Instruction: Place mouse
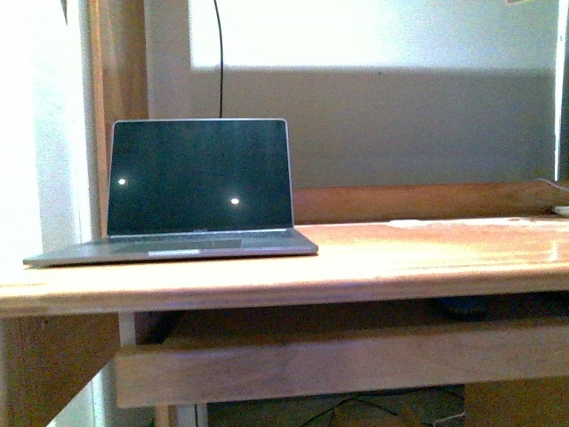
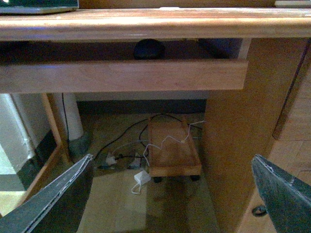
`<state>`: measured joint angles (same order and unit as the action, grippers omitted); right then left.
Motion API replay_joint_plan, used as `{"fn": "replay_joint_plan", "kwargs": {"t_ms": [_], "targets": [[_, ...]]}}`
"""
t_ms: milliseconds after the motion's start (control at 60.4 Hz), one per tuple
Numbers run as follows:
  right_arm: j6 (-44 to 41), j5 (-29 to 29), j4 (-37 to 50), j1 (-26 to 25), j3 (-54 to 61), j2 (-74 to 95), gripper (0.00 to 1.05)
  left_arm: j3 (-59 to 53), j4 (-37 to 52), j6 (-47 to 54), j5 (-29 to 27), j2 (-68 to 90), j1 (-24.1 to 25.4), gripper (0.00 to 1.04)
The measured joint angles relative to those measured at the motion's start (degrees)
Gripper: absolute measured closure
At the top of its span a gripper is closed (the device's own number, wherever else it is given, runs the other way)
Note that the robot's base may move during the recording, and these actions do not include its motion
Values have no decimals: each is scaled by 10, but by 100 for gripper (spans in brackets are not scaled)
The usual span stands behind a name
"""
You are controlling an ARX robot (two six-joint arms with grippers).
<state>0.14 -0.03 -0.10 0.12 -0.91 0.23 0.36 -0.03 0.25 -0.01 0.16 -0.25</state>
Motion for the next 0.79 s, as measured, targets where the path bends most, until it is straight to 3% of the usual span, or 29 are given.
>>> {"fn": "replay_joint_plan", "kwargs": {"t_ms": [281, 314, 381, 447, 563, 695, 794], "targets": [[0, 0, 0, 0, 0, 0, 7, 0, 0, -2, 3, 1, 1, 8], [0, 0, 0, 0, 0, 0, 7, 18, -46, -24, 81, 24, 21, 8], [0, -2, 0, 0, 0, 0, 7, 52, -98, -42, 183, 105, 43, 8], [0, 0, 0, 0, 0, 0, 7, 59, -66, -22, 210, 195, 35, 8], [0, 0, 0, 0, 0, 0, 7, 76, 209, 148, 145, 491, 18, 8], [0, 0, 0, 0, 0, 0, 7, 120, 475, 327, 138, 749, -2, 8], [0, 0, 0, 0, 0, 0, 7, 158, 623, 453, 149, 897, -22, 8]]}}
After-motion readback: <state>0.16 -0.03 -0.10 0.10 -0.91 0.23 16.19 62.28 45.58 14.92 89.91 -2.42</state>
